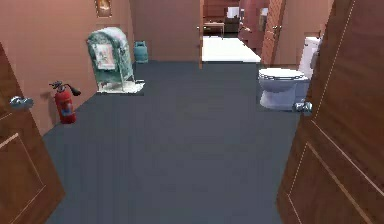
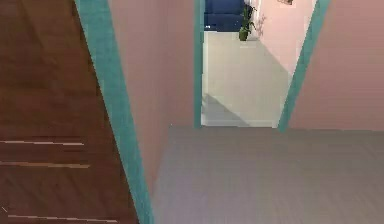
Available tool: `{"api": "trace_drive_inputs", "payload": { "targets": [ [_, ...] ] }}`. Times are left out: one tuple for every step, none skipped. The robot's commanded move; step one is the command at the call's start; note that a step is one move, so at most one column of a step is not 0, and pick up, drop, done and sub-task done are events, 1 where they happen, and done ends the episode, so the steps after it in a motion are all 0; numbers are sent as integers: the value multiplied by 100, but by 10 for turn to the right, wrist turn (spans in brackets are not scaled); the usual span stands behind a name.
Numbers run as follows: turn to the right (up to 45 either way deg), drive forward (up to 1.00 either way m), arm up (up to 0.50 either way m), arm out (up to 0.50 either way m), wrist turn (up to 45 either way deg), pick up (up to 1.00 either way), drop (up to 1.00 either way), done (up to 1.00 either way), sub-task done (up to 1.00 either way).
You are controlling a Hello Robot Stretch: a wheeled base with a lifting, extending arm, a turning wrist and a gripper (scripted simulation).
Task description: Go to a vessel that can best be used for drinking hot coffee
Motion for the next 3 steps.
{"api": "trace_drive_inputs", "payload": {
  "targets": [
    [0, 100, 0, 0, 0, 0, 0, 0, 0],
    [60, 0, 0, 0, 0, 0, 0, 0, 0],
    [0, 35, 0, 0, 0, 0, 0, 0, 0]
  ]
}}
